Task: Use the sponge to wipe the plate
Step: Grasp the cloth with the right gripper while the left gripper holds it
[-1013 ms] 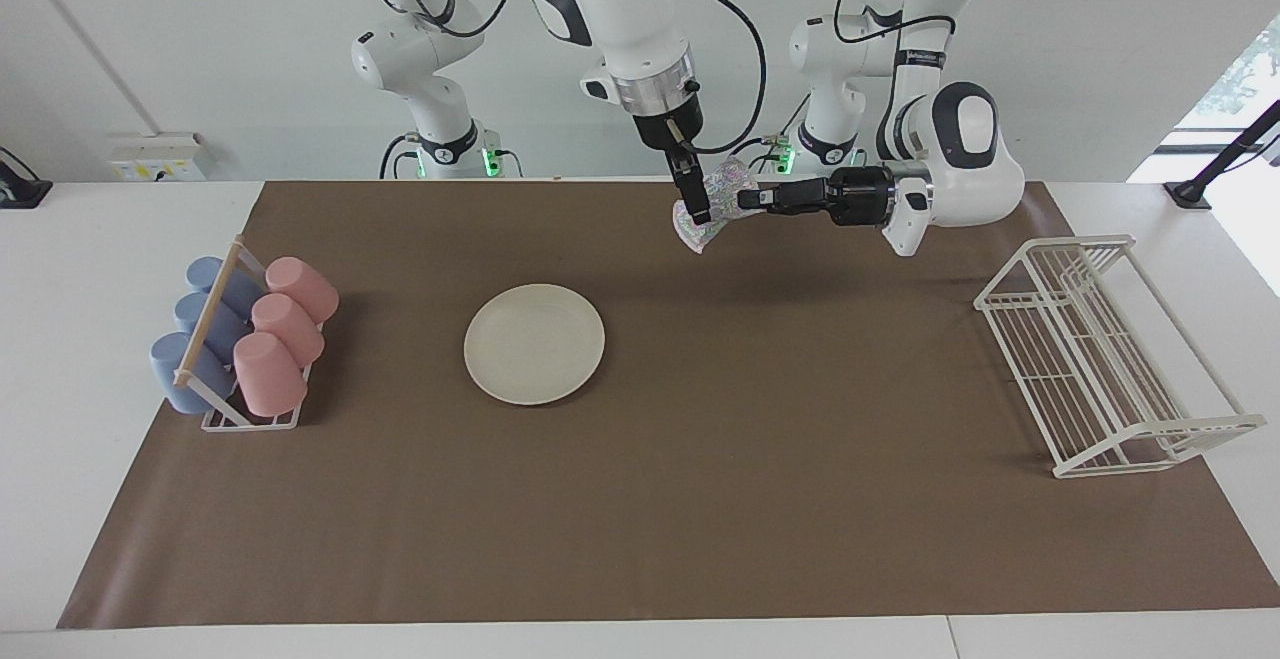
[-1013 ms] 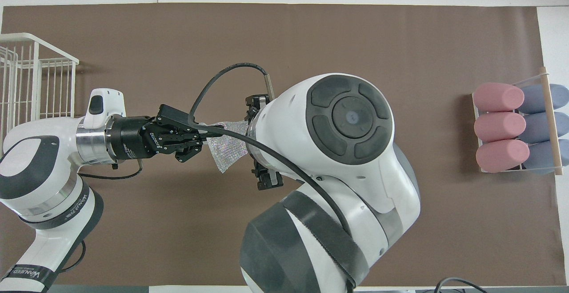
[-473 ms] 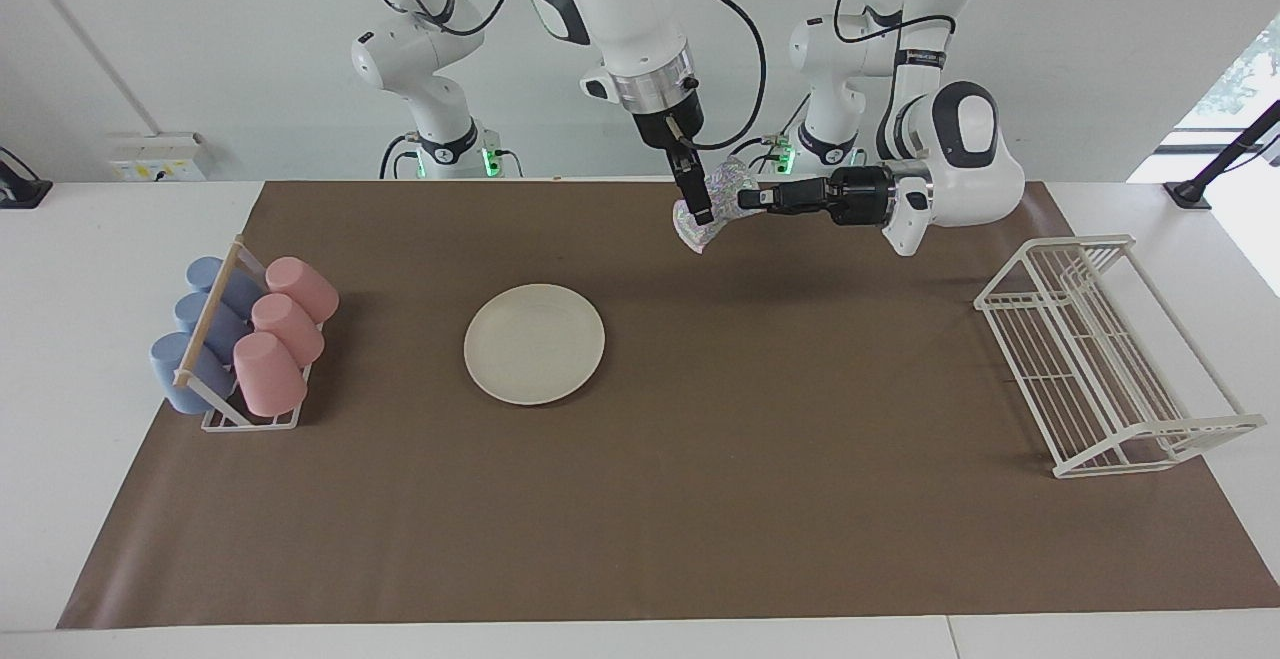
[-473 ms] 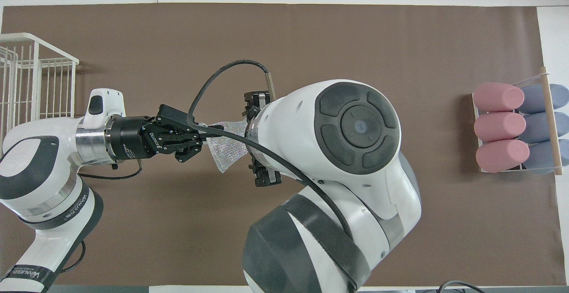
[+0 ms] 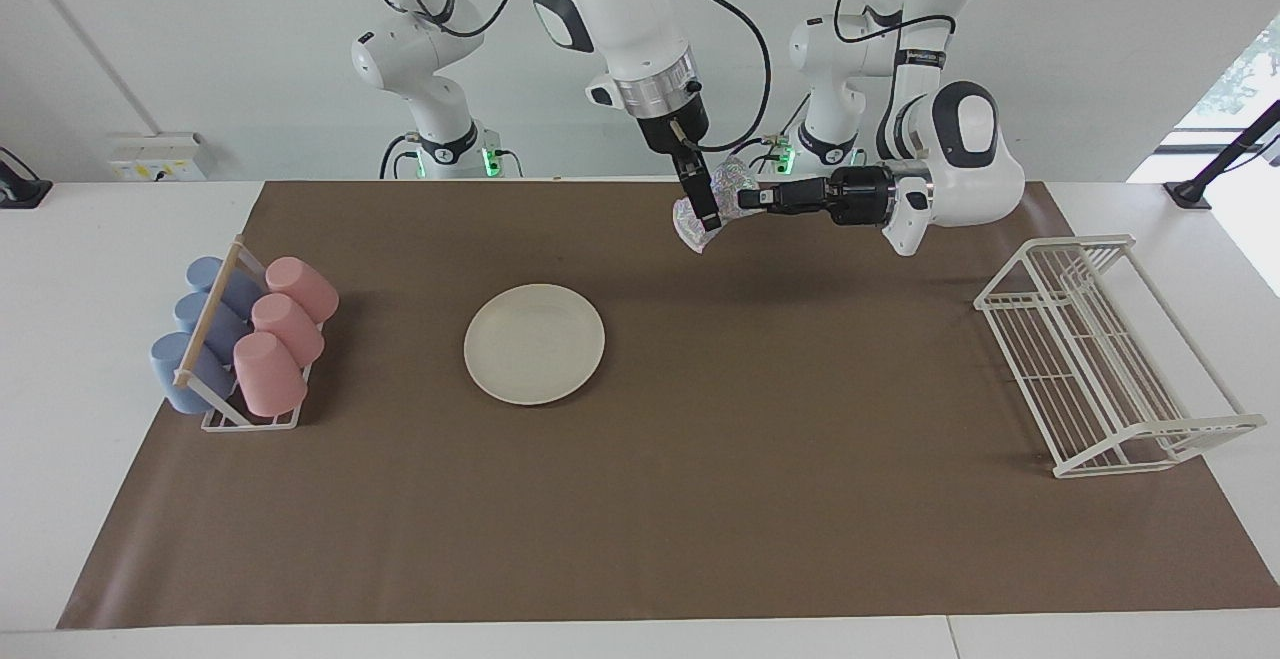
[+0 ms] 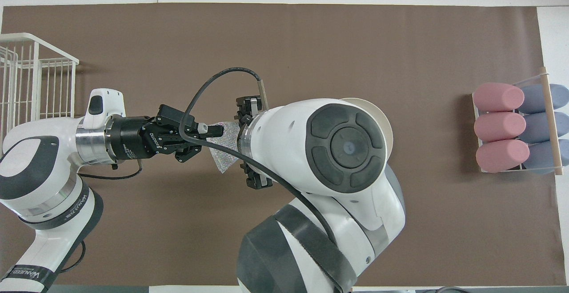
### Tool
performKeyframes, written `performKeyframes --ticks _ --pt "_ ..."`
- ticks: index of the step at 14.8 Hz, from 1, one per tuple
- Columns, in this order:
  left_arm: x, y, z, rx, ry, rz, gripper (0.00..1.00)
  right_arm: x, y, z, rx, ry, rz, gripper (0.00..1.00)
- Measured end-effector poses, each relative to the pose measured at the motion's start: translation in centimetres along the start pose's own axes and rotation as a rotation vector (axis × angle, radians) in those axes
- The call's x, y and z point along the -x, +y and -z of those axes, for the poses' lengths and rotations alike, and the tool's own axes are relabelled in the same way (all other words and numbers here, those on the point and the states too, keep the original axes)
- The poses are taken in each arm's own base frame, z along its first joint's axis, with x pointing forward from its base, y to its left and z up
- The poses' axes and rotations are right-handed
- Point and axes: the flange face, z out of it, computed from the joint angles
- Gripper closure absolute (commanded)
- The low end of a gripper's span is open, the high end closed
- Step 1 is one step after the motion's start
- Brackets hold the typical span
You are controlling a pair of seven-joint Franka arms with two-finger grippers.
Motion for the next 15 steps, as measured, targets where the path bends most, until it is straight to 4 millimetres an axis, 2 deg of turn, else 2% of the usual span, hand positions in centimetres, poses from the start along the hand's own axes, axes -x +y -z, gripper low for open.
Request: performKeyframes --ticks 1,2,8,9,10,15 --pt "0.00 0.00 0.00 0.000 0.000 0.000 1.00 0.00 0.07 -0.06 -0.002 -0.001 0.000 0.81" --pt "0.00 0.00 0.01 0.000 0.000 0.000 1.00 -0.04 0.10 -0.05 -0.003 -0.001 0.000 0.99" --pt "0.10 -0.20 -0.15 -0.002 -0.004 0.003 1.00 -0.19 -0.03 0.13 -0.016 -0.007 -0.003 1.00" --pt "0.10 -0.22 -0.16 -0.002 -0.005 0.003 0.94 -0.20 -0.02 0.11 -0.015 -0.007 -0.003 1.00" --pt "0.10 -0.23 -0.17 -0.002 -0.005 0.003 0.01 -0.21 -0.02 0.11 -0.015 -0.007 -0.003 1.00" --pt "0.07 -0.35 -0.10 -0.014 -0.002 0.001 0.00 -0.32 0.08 -0.09 -0.010 -0.004 -0.004 1.00"
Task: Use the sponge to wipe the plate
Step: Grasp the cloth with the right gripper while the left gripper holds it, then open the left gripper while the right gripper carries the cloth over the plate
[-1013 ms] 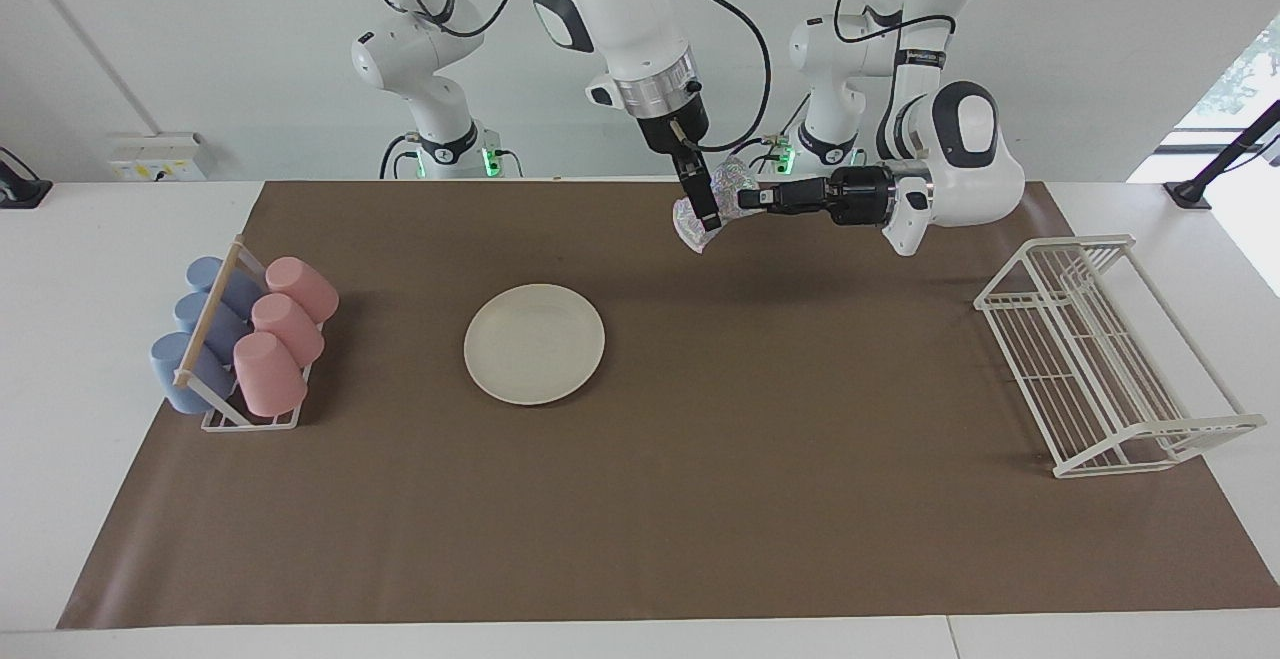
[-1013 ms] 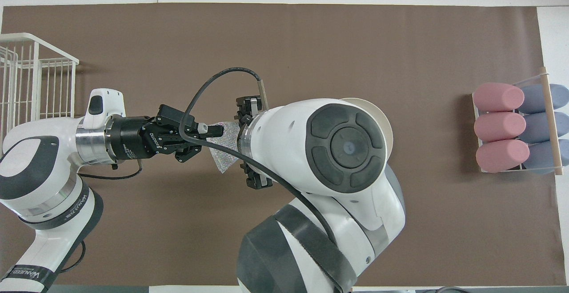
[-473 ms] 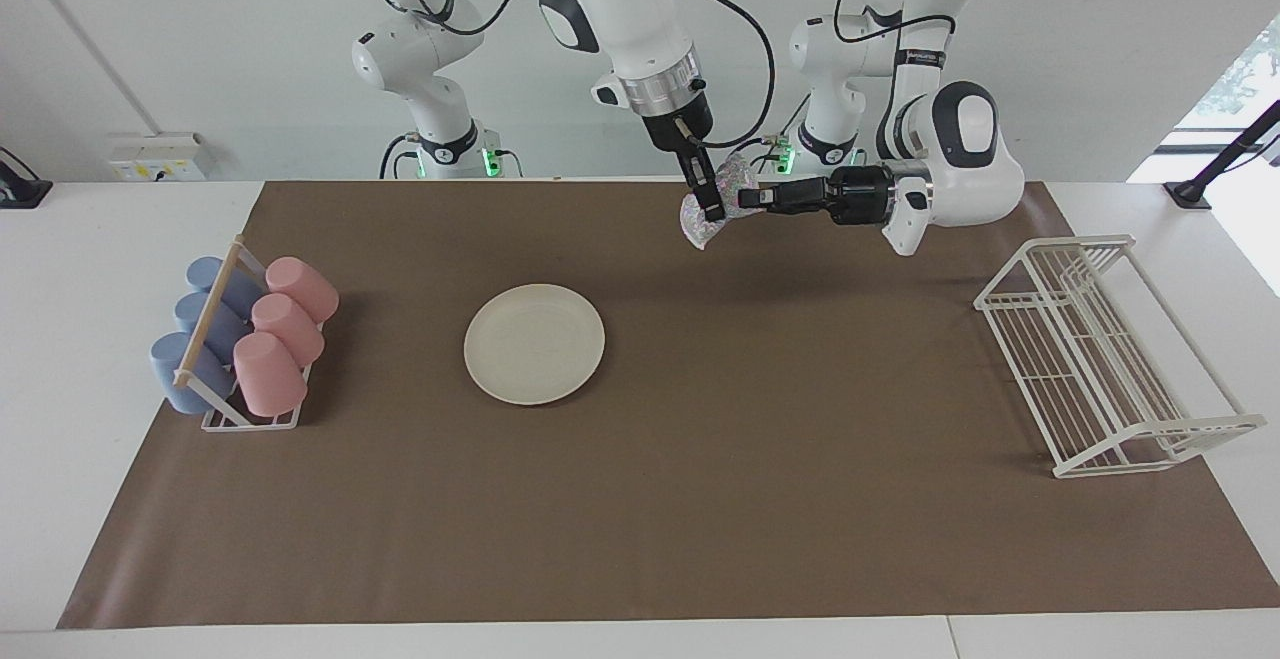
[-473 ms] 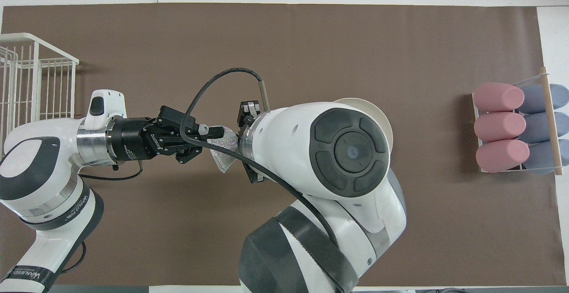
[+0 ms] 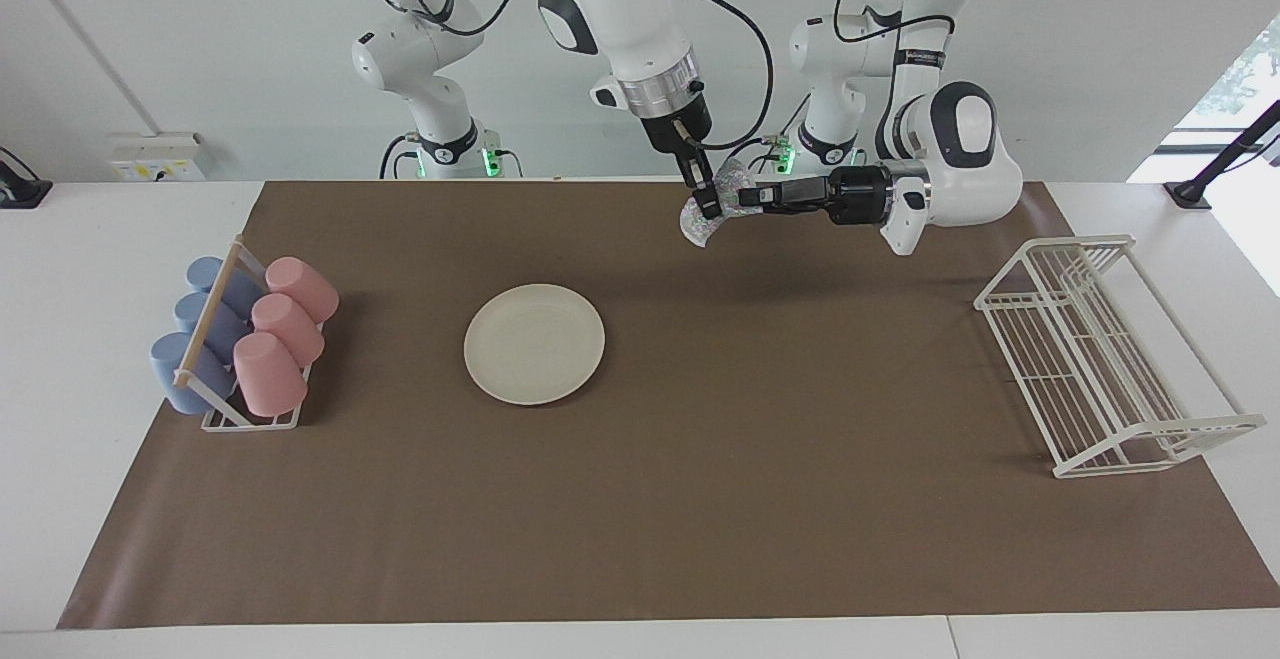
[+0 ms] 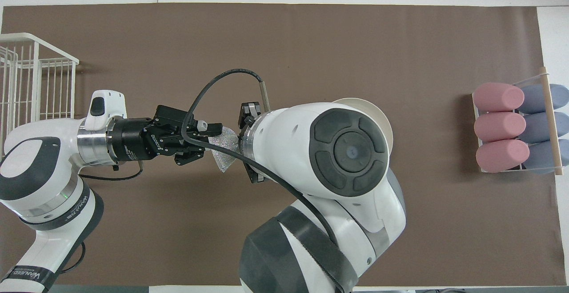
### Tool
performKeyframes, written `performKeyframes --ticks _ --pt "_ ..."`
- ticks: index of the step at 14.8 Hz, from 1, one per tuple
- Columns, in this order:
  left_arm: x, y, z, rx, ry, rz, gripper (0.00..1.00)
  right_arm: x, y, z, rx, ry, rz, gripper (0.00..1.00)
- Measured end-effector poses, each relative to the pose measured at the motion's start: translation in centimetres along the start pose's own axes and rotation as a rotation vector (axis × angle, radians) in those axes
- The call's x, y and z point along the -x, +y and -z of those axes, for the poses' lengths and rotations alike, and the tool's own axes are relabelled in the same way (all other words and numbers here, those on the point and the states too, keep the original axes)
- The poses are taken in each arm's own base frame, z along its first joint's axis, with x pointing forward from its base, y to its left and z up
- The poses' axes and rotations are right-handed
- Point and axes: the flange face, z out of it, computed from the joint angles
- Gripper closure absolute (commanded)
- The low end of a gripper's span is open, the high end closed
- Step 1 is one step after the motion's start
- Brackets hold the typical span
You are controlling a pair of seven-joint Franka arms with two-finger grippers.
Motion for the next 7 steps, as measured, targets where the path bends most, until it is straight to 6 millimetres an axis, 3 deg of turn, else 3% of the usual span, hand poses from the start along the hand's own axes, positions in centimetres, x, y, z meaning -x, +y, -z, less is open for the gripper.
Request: performKeyframes --ticks 4,7 --pt "-0.1 -0.2 0.2 -0.028 0.006 -0.007 0.00 -0.4 0.0 -0.2 0.007 0.006 -0.005 1.00" --pt "-0.3 -1.0 1.4 -0.118 0.026 -0.020 0.00 -4.3 -1.0 -1.5 0.022 0.036 0.016 1.00"
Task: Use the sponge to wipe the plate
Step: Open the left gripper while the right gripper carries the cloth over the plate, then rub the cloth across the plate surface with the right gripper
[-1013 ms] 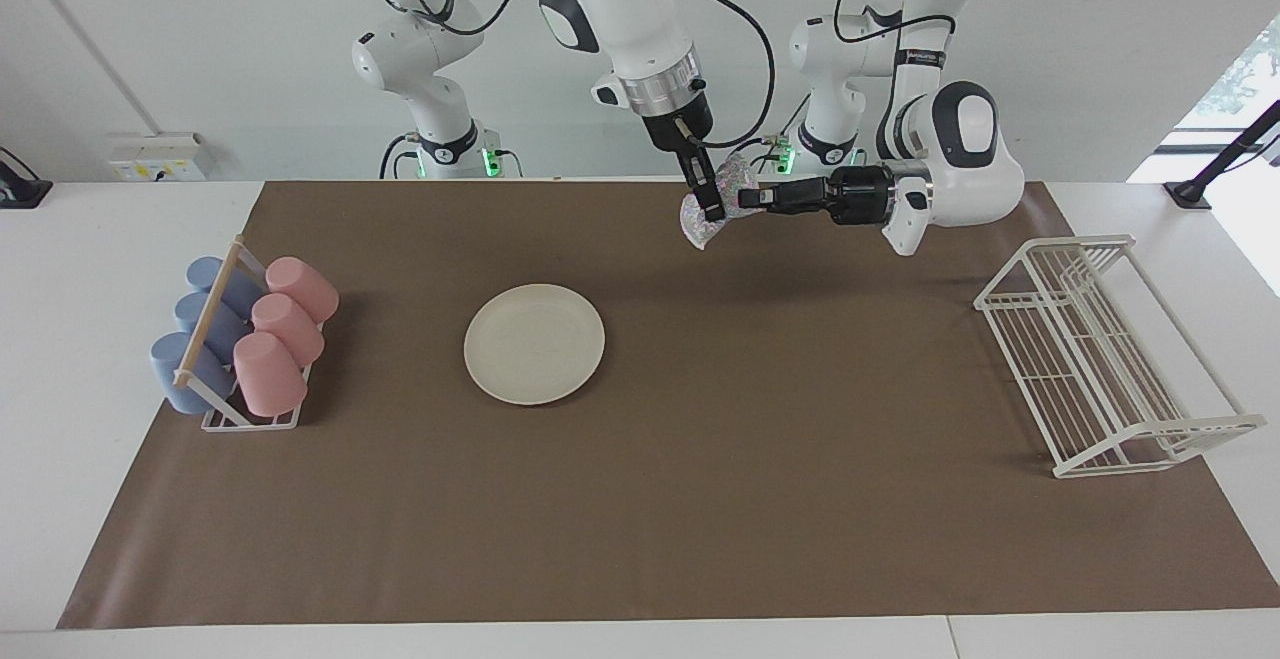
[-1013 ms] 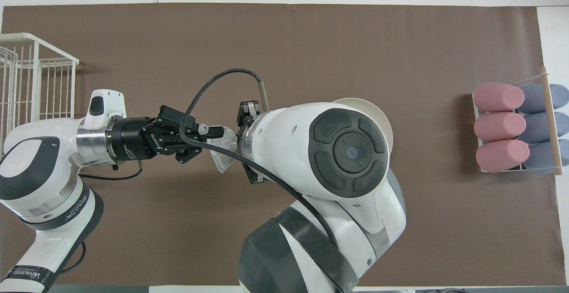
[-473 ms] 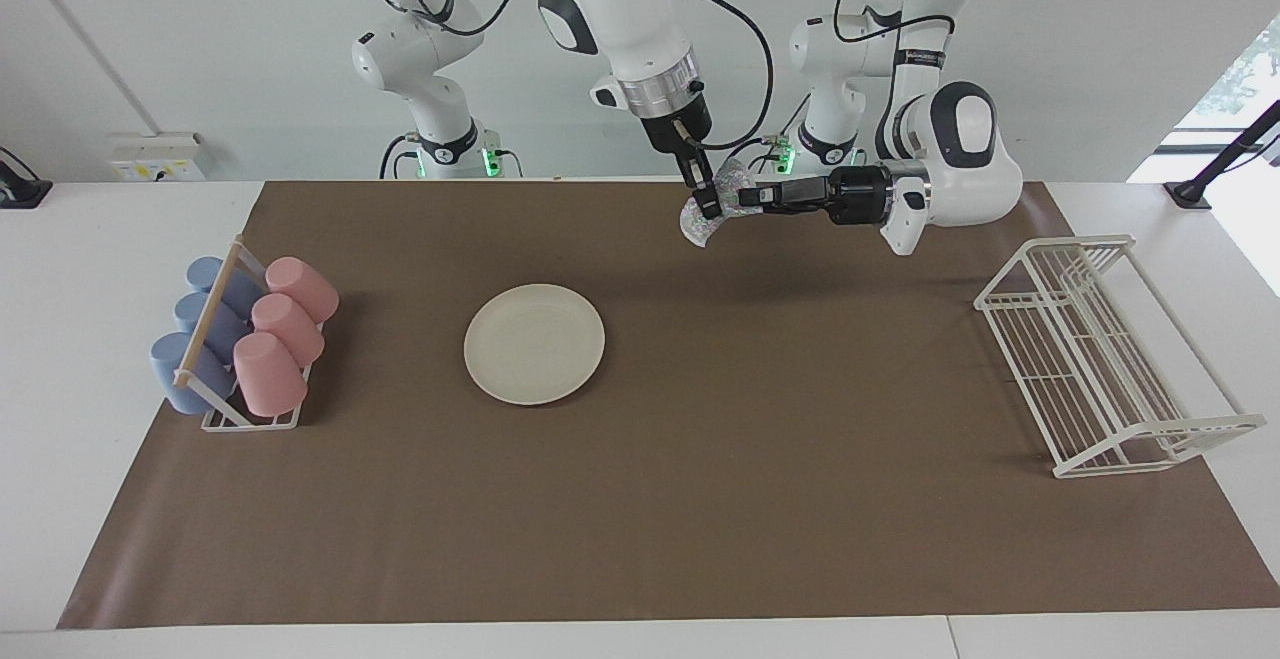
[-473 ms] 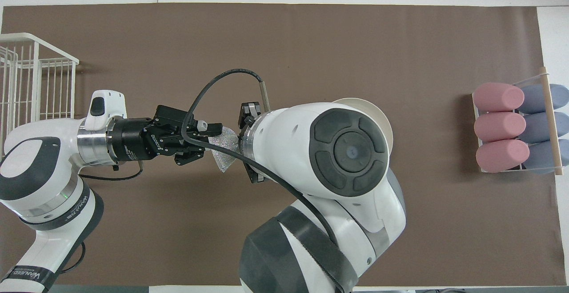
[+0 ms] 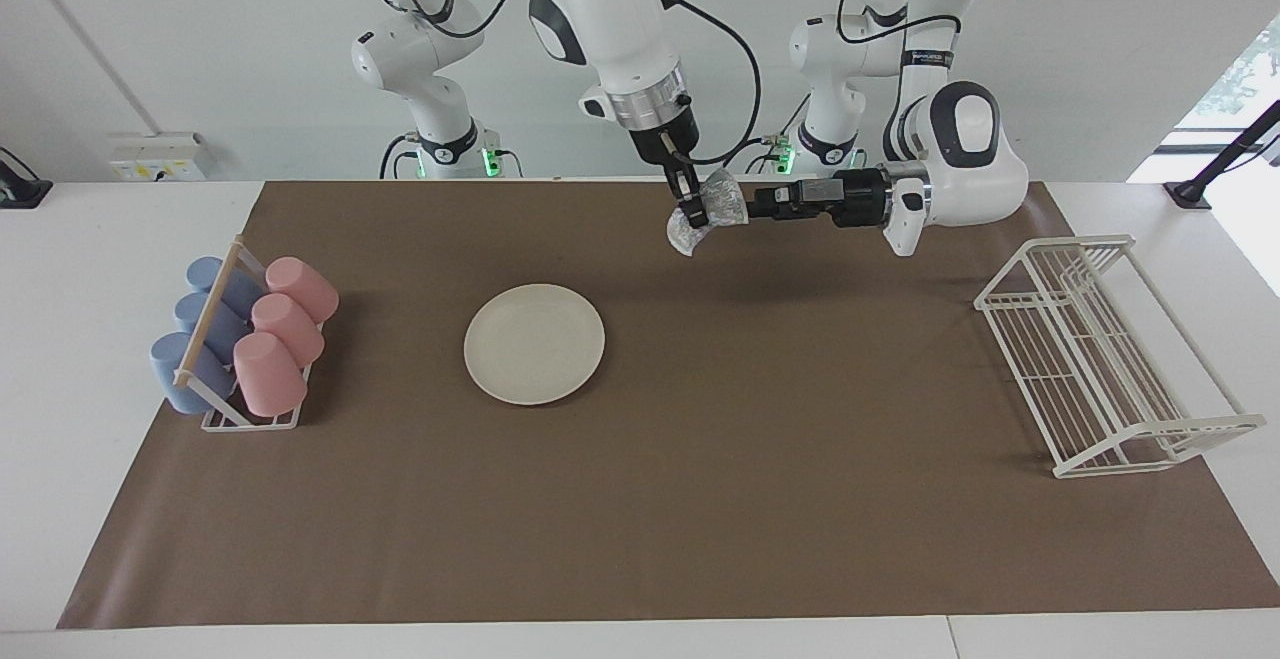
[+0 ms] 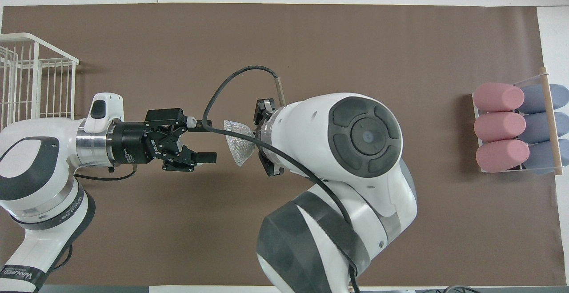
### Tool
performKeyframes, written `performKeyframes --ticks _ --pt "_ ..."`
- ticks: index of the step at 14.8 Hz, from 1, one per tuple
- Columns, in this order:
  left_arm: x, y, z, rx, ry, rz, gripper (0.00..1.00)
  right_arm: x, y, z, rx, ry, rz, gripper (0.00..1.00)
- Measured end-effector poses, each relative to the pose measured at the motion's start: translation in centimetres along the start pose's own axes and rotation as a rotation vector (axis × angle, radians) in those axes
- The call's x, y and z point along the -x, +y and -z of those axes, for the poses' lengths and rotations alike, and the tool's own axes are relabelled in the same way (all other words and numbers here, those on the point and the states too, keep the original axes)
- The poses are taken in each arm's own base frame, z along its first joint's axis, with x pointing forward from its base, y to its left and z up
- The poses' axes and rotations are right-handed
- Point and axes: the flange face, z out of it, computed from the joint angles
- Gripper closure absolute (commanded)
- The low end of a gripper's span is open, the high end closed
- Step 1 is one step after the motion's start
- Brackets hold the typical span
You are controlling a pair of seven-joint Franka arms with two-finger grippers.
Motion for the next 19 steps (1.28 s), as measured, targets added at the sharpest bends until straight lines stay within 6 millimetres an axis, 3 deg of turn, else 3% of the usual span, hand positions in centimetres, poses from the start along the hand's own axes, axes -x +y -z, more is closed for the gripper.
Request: performKeyframes --ticks 2,4,7,10,13,19 --pt "-0.2 -0.2 1.4 -0.029 0.022 -0.007 0.00 -4.4 -0.9 -2.3 -0.002 0.026 0.016 1.00" --pt "-0.4 -0.2 3.1 -0.073 0.049 -0.022 0.00 -9.2 -1.1 -5.9 -0.015 0.054 0.051 1.00" --pt "-0.7 -0.1 5.1 -0.155 0.098 -0.048 0.00 -13.9 0.3 -10.7 -0.020 0.088 0.086 1.00" --pt "-1.0 0.2 8.1 -0.242 0.156 -0.073 0.00 -16.4 2.6 -14.4 0.010 0.116 0.120 1.00" --pt "-1.0 1.6 9.9 -0.387 0.222 -0.118 0.00 -17.5 3.6 -16.8 0.053 0.133 0.127 1.00" --pt "-1.4 2.6 11.1 -0.593 0.331 -0.148 0.00 -21.2 3.6 -17.7 0.082 0.149 0.134 1.00"
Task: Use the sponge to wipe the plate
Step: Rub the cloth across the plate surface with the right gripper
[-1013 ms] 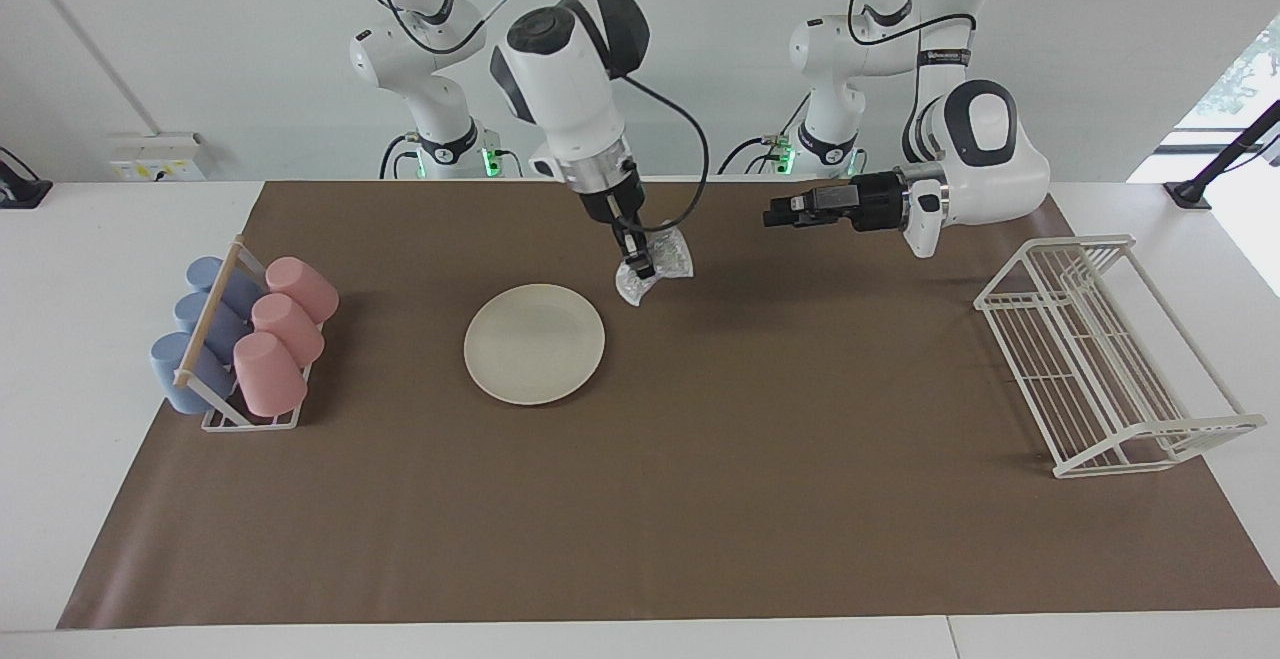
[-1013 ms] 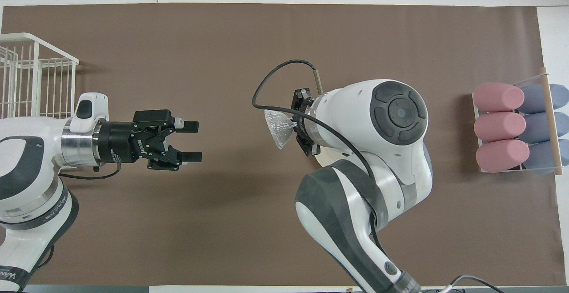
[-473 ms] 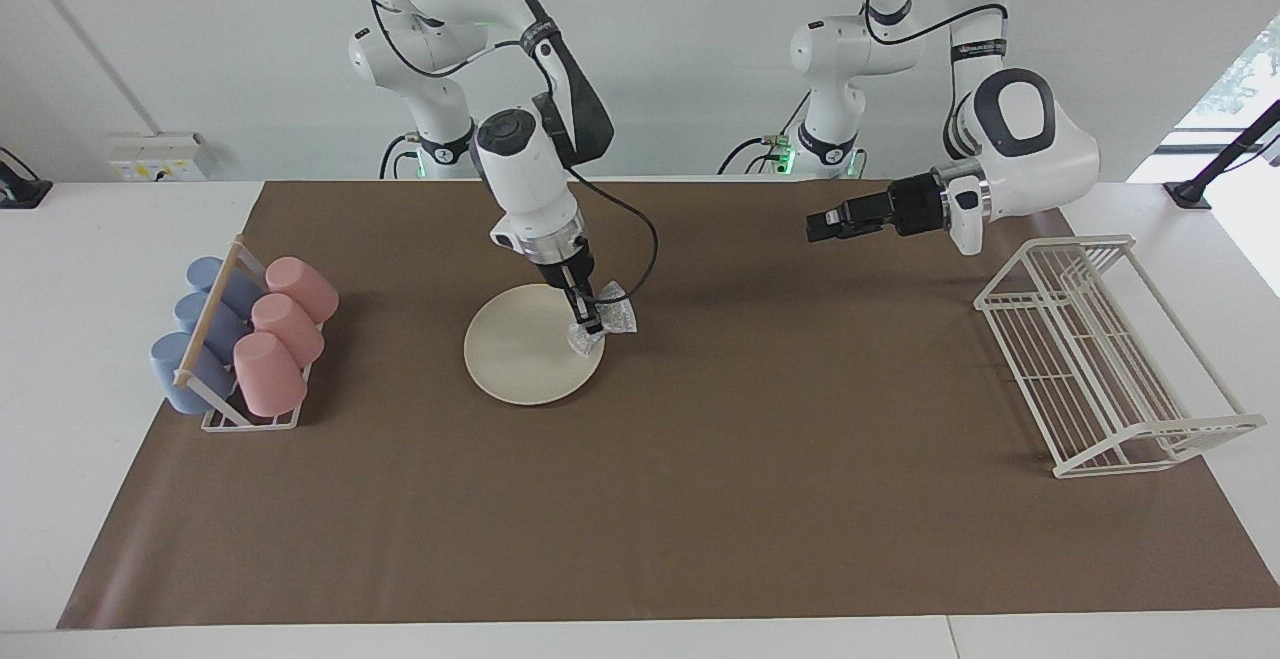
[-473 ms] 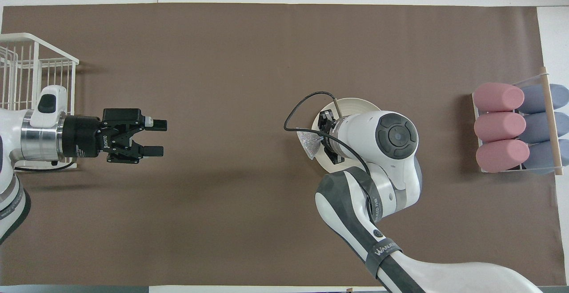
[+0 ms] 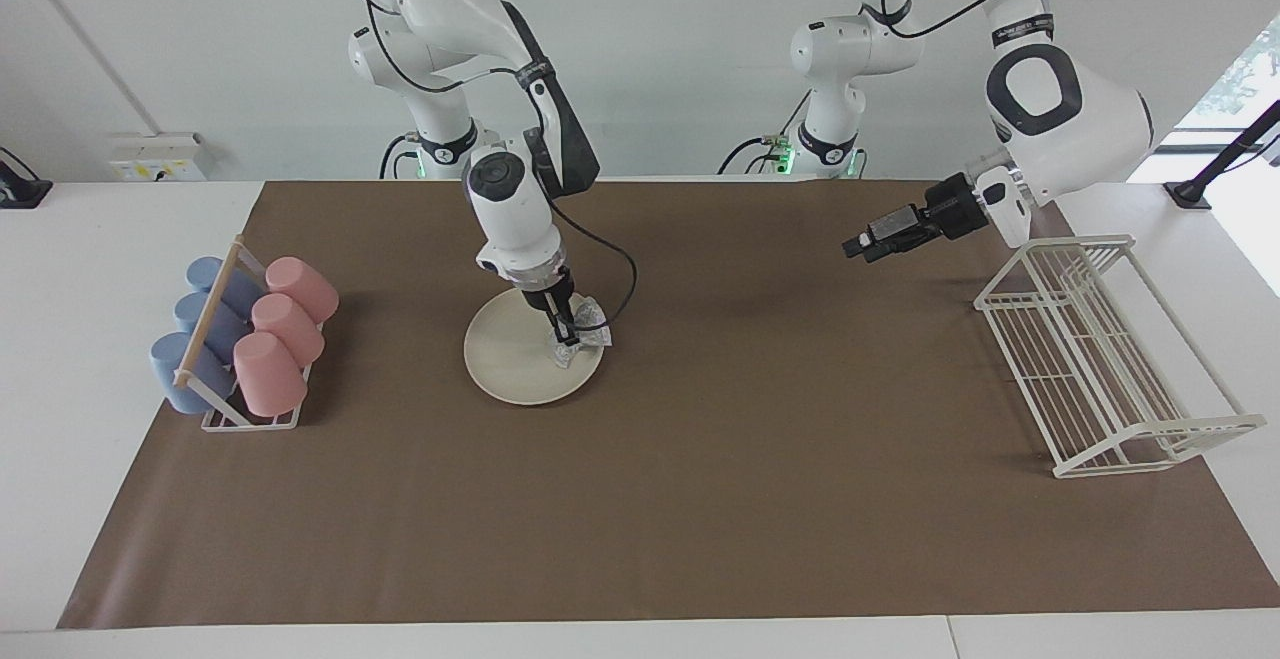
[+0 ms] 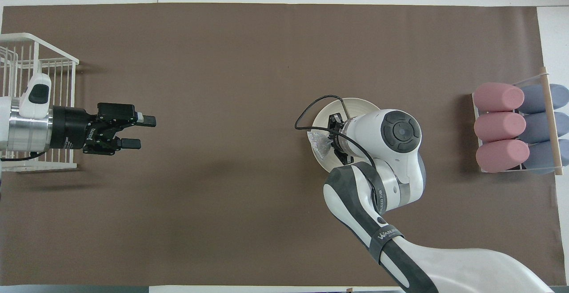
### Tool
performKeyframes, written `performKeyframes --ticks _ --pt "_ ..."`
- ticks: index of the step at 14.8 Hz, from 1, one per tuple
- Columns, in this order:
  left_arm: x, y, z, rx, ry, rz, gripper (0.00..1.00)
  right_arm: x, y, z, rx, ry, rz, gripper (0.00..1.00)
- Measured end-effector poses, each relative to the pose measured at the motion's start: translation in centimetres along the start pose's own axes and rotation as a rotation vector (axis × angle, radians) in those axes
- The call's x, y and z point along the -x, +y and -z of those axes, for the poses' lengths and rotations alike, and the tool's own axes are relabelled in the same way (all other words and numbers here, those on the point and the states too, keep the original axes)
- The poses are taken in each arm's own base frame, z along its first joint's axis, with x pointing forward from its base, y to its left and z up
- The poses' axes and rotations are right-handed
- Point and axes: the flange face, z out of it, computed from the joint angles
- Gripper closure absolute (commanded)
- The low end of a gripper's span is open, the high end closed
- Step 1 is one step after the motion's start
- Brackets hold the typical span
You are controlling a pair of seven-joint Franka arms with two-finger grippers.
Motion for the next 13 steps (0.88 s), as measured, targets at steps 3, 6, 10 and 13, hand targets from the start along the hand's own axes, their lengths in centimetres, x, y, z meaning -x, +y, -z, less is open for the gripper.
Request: performKeyframes --ticks 3,6,10,13 --pt "-0.4 -0.1 1.2 -0.097 0.042 -0.039 0.00 -2.3 0.3 -0.1 0.007 0.005 0.066 1.00" --pt "-0.9 0.1 2.5 -0.190 0.095 -0.080 0.00 -5.3 0.4 0.3 0.005 0.010 0.155 1.00" --pt "-1.4 0.3 4.0 -0.307 0.151 -0.133 0.00 -7.6 0.5 0.5 0.004 0.015 0.254 1.00" --pt "-1.5 0.8 5.1 -0.367 0.181 -0.165 0.00 -7.9 0.5 0.5 0.004 0.015 0.262 1.00"
